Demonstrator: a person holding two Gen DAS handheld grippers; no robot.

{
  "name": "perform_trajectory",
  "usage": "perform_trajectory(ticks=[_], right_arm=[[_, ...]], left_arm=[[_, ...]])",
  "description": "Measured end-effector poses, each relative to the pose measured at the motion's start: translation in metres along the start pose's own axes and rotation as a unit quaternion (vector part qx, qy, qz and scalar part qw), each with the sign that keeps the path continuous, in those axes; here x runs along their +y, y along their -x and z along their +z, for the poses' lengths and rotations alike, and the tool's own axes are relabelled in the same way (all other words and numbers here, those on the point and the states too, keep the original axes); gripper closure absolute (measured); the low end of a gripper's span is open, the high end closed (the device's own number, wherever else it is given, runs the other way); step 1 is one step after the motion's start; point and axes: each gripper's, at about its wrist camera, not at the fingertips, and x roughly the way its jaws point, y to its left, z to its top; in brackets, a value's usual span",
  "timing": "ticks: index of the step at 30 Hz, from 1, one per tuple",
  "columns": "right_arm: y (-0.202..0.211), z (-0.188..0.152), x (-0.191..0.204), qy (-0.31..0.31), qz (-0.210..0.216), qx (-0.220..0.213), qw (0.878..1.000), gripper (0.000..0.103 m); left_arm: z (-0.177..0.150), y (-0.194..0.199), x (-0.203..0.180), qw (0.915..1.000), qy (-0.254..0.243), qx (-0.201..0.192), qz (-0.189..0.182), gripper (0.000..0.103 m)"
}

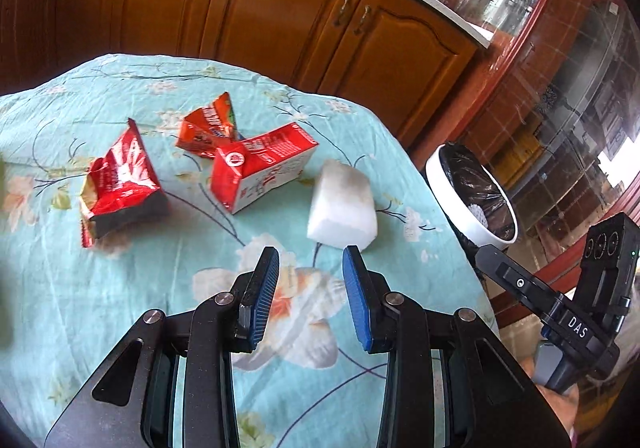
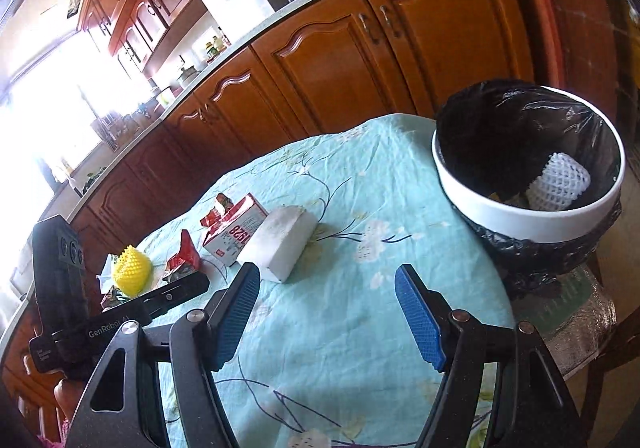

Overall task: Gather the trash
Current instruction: 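Grasp the red snack wrappers with the left tool while the right tool grasps the white foam block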

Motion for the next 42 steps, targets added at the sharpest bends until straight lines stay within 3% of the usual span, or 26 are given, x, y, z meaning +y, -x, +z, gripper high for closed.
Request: perform_trajectory(ticks=[12, 28, 34, 42], right_arm=[[-0.025, -0.005, 0.028, 0.018, 0.014, 0.025, 0.999, 0.031], [-0.057, 0.003, 0.047, 0.026, 0.018, 0.043, 0.999, 0.031], [-0.072, 0.01, 0.047, 0.014, 0.018, 0.051, 0.998, 0.031], [-0.102, 0.017, 0.045, 0.0, 0.006, 0.071, 0.997, 0.031]], left_arm=[[-0.005, 0.021, 0.042, 0.9989, 0.036, -0.018, 0.023, 0.07], [0.014, 0.039, 0.094, 0.9941, 0.075, -0.044, 0.065, 0.071], [0.032, 0.027, 0.112, 0.9929, 0.087, -0.035, 0.073, 0.07], [0.042, -0.009, 0.13, 0.9918, 0.097, 0.006, 0.083, 0.073]])
